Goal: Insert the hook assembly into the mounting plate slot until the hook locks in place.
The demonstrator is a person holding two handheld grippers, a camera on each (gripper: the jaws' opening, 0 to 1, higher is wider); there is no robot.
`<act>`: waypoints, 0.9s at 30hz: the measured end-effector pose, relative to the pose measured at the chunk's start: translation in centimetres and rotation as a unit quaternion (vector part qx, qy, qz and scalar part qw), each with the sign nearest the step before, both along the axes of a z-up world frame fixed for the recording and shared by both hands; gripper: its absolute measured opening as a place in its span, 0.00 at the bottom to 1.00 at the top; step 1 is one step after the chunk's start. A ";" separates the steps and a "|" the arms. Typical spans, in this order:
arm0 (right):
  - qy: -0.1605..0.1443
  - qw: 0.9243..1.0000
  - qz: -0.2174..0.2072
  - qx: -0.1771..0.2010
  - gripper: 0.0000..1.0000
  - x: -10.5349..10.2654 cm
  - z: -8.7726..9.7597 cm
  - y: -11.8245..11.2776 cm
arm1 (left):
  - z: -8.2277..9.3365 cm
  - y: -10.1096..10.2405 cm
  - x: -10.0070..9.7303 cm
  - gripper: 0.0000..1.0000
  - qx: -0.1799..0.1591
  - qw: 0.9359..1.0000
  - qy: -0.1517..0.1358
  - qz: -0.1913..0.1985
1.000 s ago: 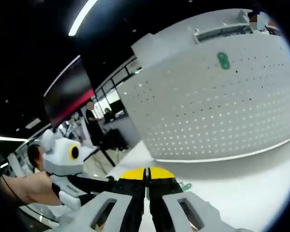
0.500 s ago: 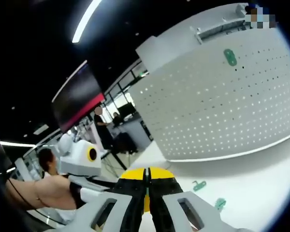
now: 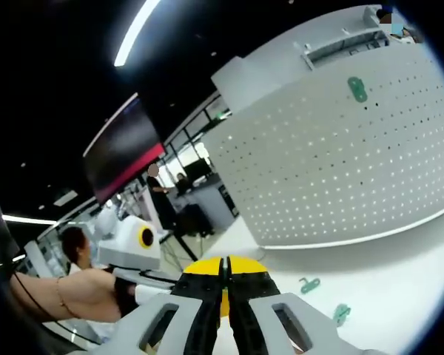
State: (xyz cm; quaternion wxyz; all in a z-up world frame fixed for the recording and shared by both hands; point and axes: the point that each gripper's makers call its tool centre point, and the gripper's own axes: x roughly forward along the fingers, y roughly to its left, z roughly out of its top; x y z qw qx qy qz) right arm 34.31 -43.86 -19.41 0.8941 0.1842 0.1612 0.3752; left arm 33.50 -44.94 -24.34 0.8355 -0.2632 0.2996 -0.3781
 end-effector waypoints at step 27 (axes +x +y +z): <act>-0.003 1.000 -0.002 0.011 0.00 -0.4 0.5 -0.2 | 0.6 0.1 -0.3 0.03 -0.013 1.000 -0.012 -0.003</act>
